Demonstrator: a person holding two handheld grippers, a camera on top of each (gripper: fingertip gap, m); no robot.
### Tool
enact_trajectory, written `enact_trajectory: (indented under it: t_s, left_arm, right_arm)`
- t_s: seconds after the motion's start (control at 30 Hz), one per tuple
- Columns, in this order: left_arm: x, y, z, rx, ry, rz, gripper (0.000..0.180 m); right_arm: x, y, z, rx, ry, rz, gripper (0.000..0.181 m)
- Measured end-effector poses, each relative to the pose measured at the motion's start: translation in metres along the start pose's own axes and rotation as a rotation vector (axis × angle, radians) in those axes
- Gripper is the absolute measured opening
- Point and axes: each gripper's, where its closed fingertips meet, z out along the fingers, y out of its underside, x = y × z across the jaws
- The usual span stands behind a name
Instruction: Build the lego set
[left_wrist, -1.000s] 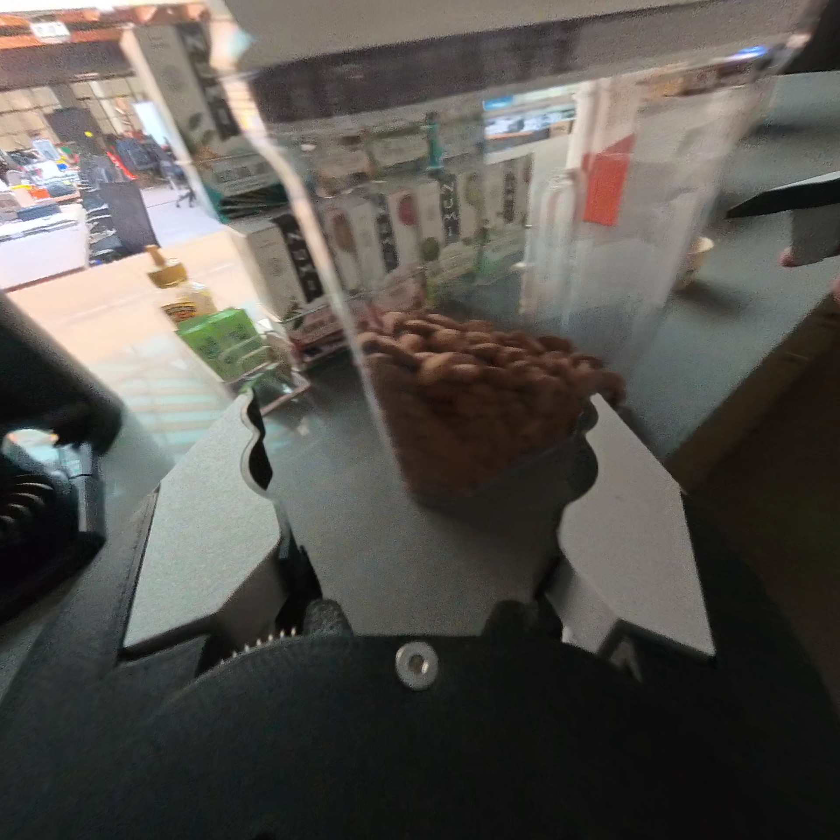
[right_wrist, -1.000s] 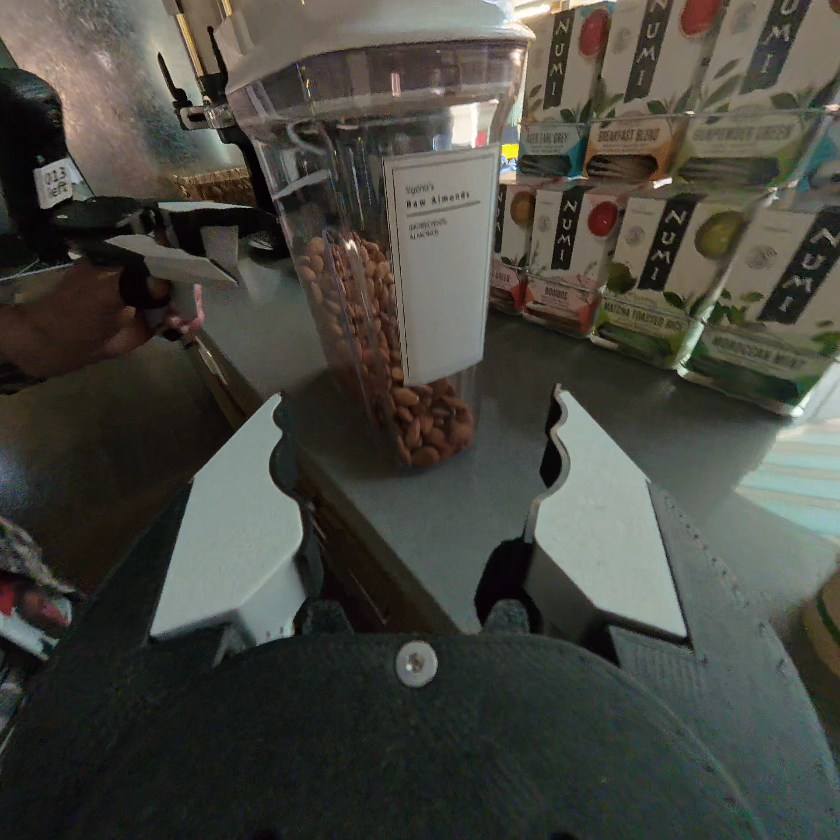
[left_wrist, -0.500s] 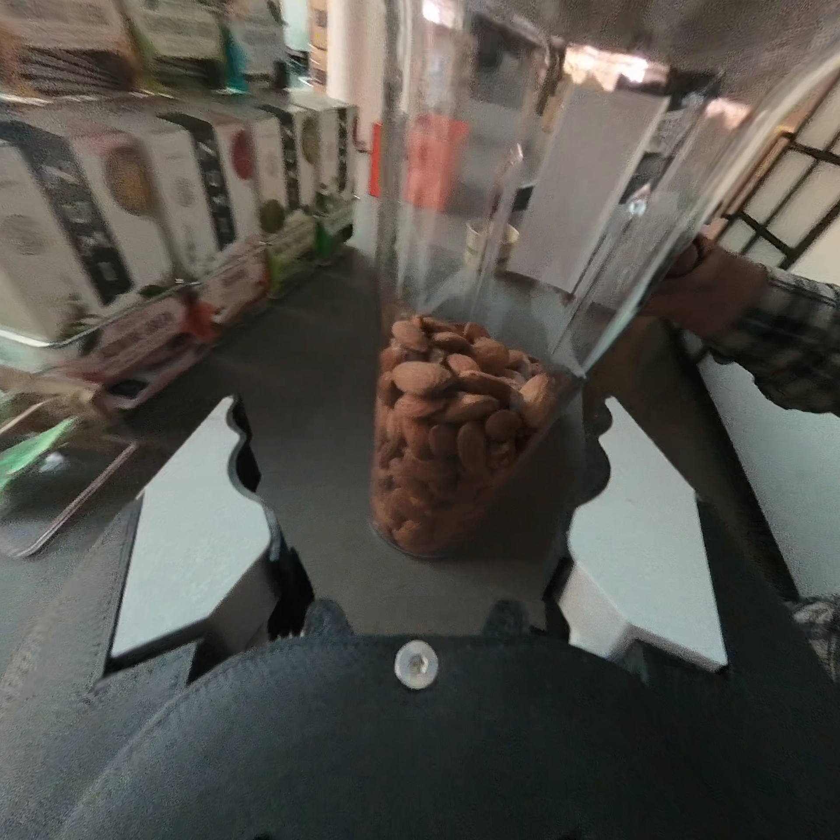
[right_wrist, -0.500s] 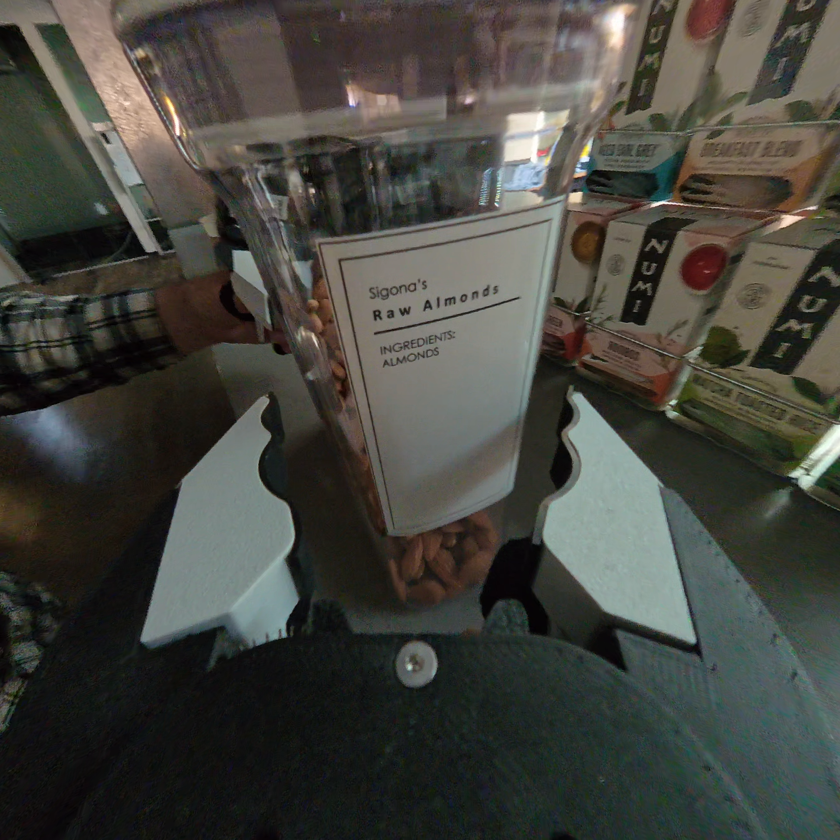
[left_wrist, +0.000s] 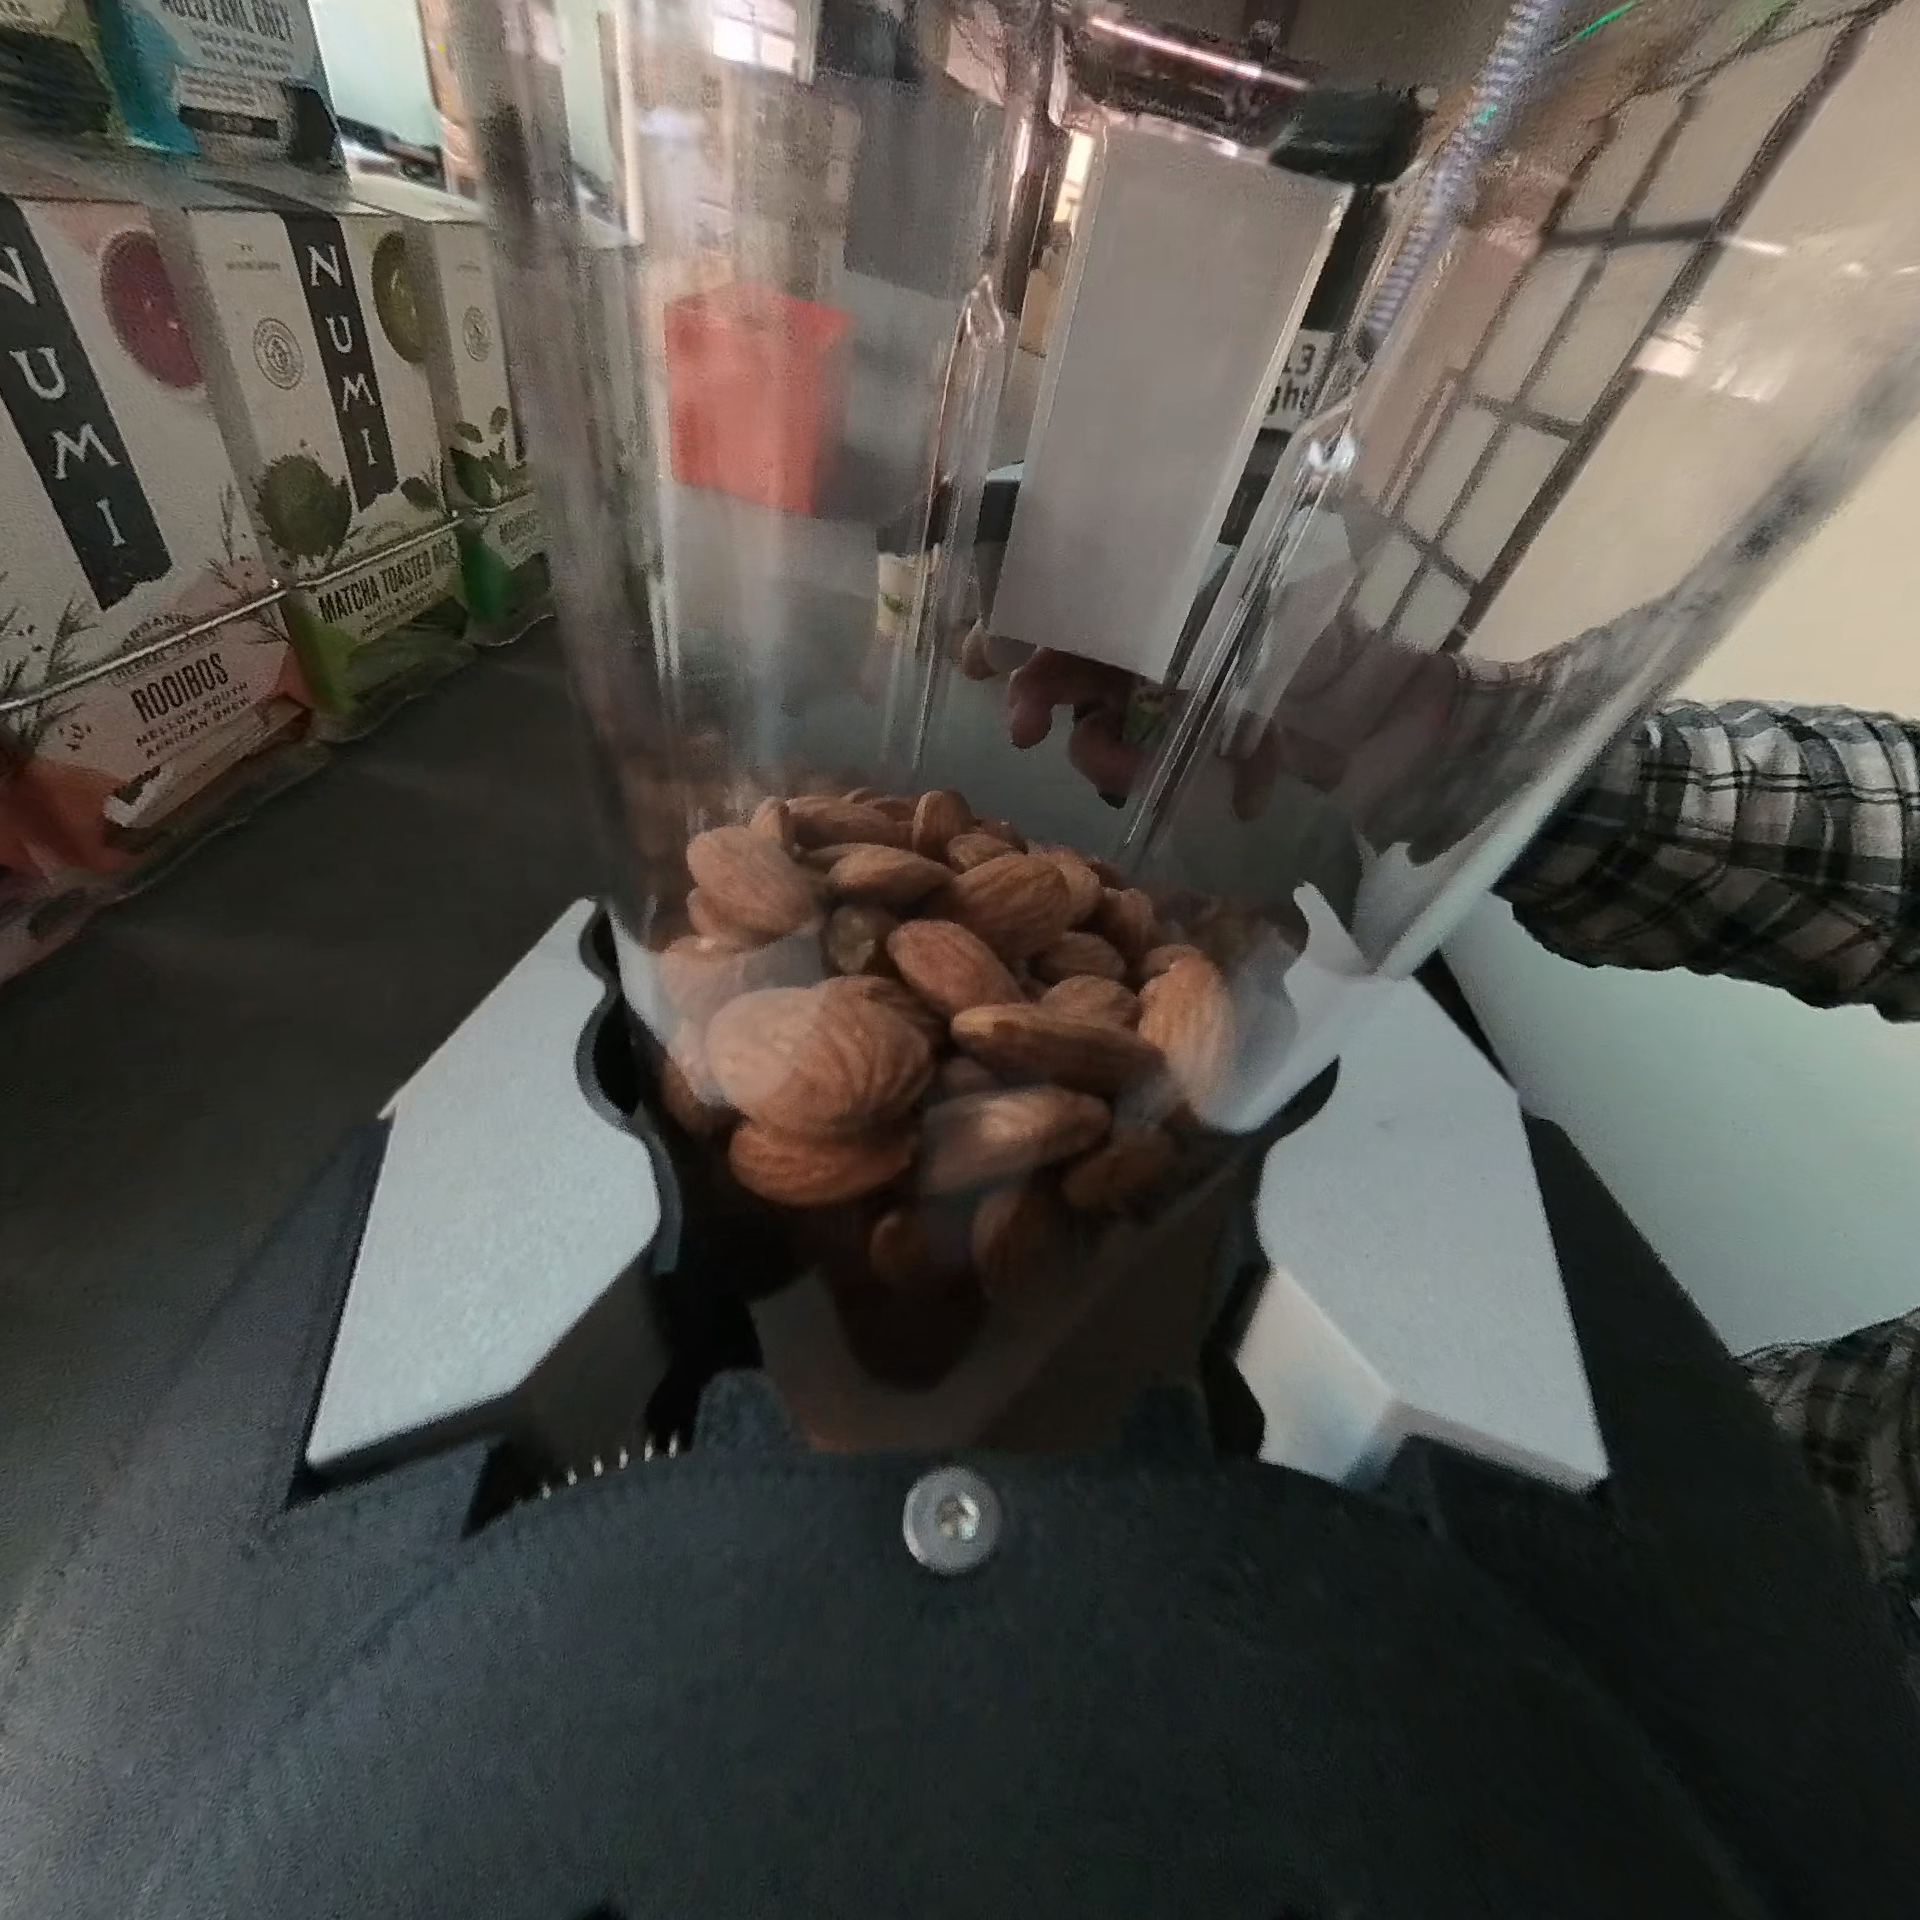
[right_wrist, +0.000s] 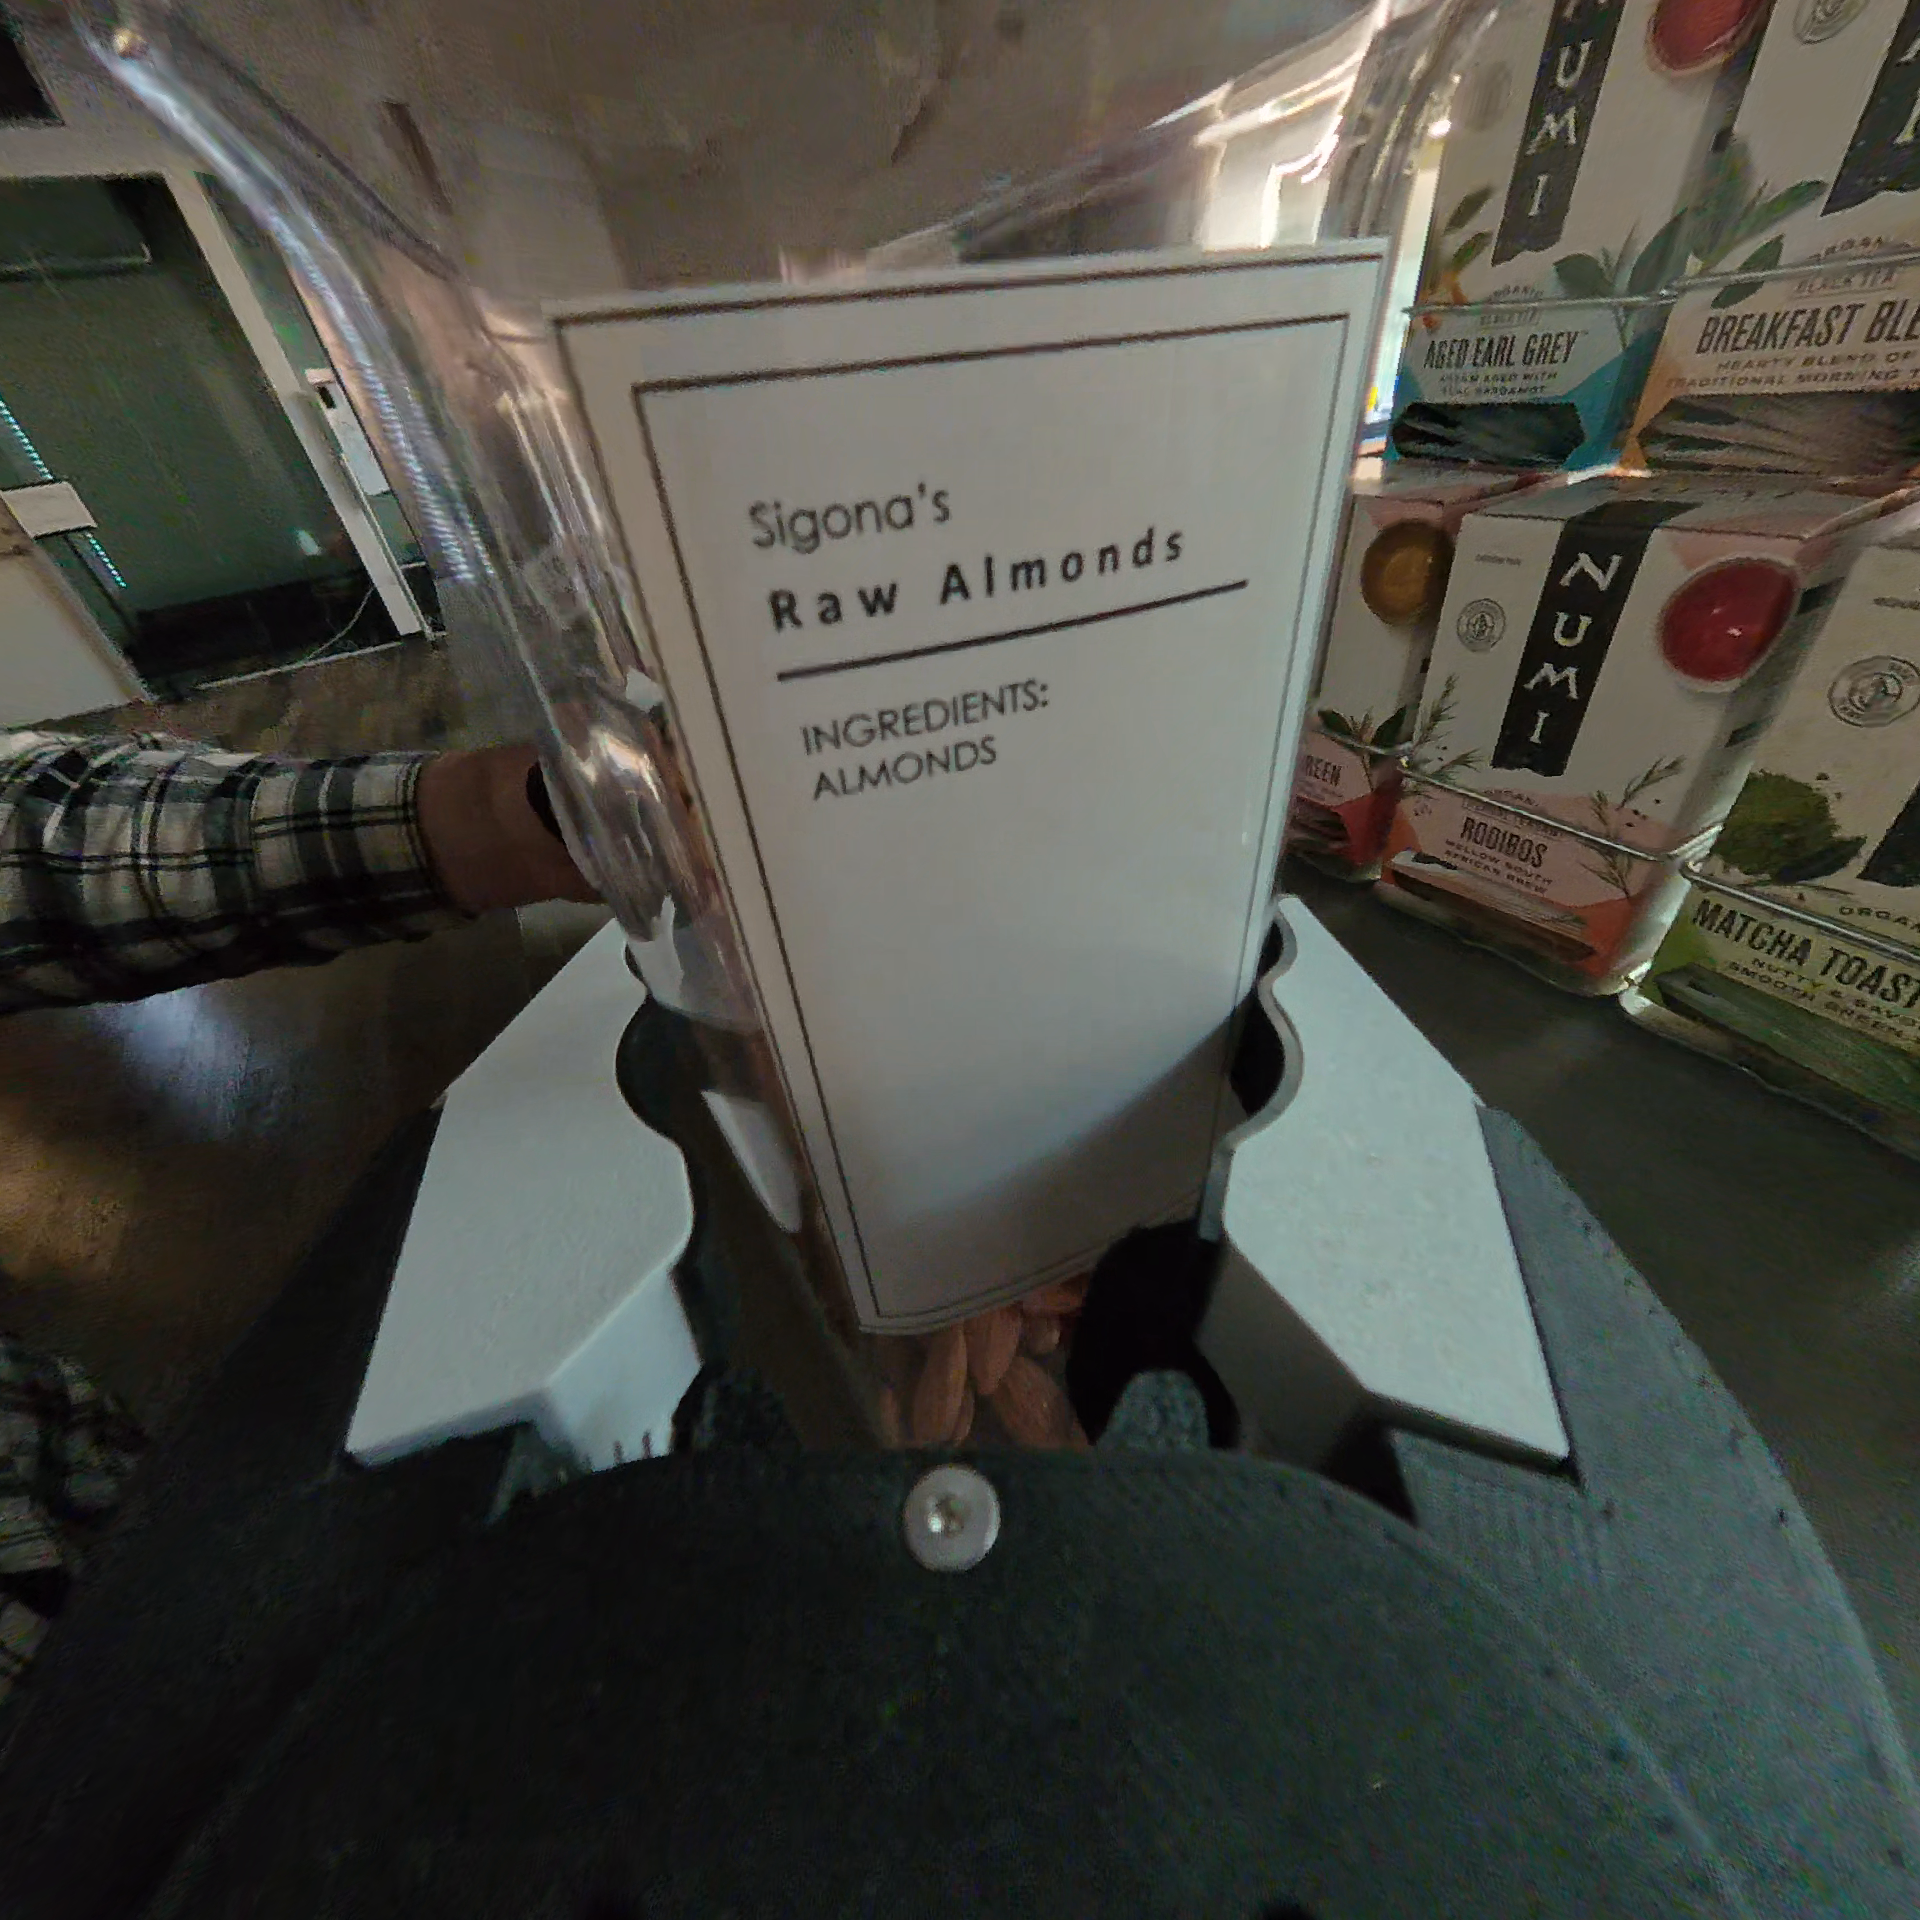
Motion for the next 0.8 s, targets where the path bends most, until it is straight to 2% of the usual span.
enact_trajectory:
  t_s: [0.17, 0.37, 0.63, 0.8]
  left_arm:
    - [0.024, -0.006, -0.018, 0.044, -0.013, -0.057, 0.12]
    - [0.063, -0.02, -0.06, 0.071, -0.125, -0.014, 0.12]
    - [0.132, 0.0, -0.123, 0.071, -0.369, -0.035, 0.12]
    - [0.179, 0.026, -0.159, 0.119, -0.522, -0.127, 0.12]
  right_arm:
    - [-0.025, -0.019, 0.003, 0.015, -0.028, -0.011, 0.108]
    - [-0.073, -0.041, 0.016, 0.05, -0.126, -0.041, 0.108]
    - [-0.154, -0.037, 0.038, 0.093, -0.369, -0.035, 0.11]
    - [-0.209, -0.027, 0.055, 0.067, -0.548, -0.011, 0.108]
